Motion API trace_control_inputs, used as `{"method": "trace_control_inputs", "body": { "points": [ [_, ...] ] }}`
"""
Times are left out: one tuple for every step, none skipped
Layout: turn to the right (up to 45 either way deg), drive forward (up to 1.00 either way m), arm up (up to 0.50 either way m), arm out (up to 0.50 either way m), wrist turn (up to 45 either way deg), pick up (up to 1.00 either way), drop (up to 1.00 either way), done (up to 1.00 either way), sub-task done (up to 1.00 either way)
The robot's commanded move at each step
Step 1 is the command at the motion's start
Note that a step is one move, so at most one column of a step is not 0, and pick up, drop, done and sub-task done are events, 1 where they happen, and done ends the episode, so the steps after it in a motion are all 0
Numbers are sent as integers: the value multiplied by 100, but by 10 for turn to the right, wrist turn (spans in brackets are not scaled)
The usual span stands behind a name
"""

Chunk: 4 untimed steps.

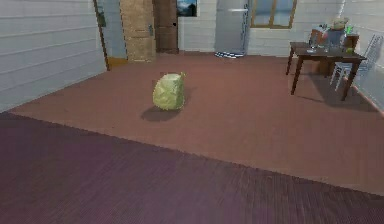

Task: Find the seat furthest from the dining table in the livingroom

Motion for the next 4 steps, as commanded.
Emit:
{"method": "trace_control_inputs", "body": {
  "points": [
    [0,30,0,0,0,0,0,0,0],
    [-300,0,0,0,0,0,0,0,0],
    [0,85,0,0,0,0,0,0,0],
    [-450,0,0,0,0,0,0,0,0]
  ]
}}
